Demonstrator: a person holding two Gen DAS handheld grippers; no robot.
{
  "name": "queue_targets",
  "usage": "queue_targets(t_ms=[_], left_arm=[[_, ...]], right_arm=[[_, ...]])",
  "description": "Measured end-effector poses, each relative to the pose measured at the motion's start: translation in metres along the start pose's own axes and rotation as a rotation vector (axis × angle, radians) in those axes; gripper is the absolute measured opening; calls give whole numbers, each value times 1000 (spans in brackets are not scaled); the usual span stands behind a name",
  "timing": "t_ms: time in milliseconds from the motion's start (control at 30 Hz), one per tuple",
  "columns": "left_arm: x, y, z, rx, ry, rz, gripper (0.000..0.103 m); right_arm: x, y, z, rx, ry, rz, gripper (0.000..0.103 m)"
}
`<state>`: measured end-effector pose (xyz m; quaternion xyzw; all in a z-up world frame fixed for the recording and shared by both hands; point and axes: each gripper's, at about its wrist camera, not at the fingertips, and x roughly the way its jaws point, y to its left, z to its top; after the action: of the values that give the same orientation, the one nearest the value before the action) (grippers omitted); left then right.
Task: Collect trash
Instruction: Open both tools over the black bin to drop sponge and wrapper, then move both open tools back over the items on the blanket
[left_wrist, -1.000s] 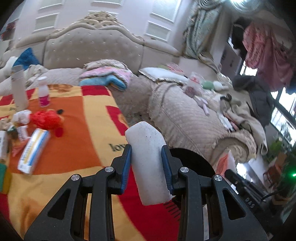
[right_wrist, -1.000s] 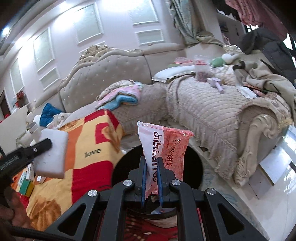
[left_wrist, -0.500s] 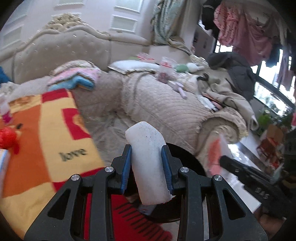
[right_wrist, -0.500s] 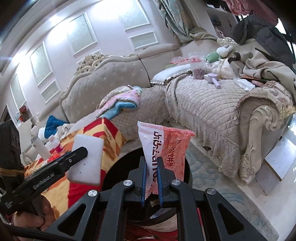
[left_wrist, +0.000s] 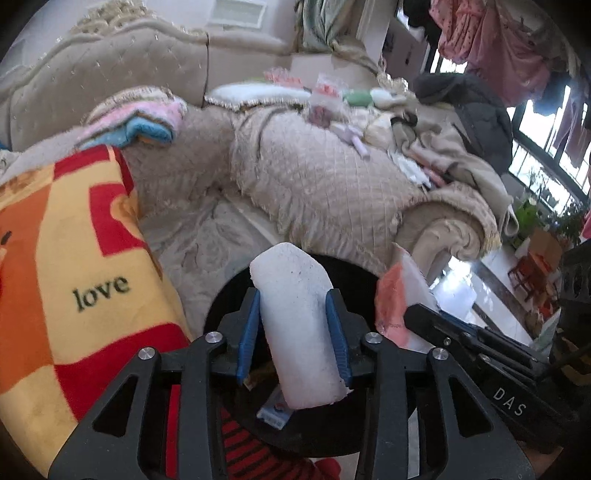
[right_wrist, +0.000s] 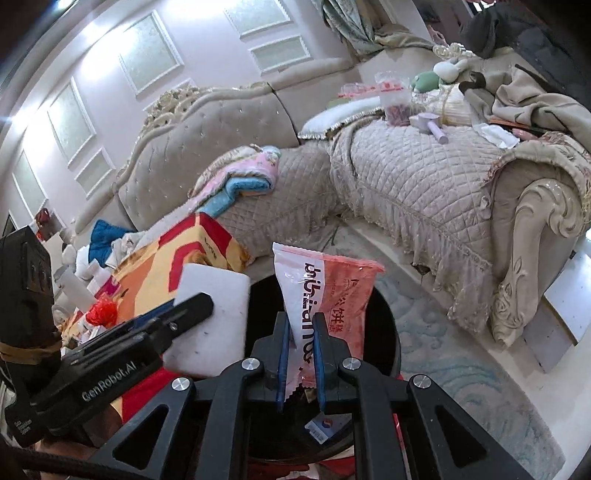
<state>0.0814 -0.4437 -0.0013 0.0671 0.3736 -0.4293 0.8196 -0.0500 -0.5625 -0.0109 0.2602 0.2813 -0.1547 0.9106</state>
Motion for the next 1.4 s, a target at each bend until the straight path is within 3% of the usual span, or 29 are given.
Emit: queue_targets(t_ms=[133,567,900,1167,1400], left_arm=[[0,7,-2,-43,22,12,55],[-33,50,-3,-241,-16,-5,56],[-84,62,-19,-217,-100,25,58],[-165,93,-36,-185,-208,148,64],[-275,201,-80,-238,-244,361,68]], right_arm=[[1,-1,-1,21,0,15,21],[-8,15,-1,38,-29,-29,26],[-19,56,-12,-54,-41,-77,27],[-28,91,-21,-53,-66,-24,28],[-22,138,-31,-119,-74,69,34]])
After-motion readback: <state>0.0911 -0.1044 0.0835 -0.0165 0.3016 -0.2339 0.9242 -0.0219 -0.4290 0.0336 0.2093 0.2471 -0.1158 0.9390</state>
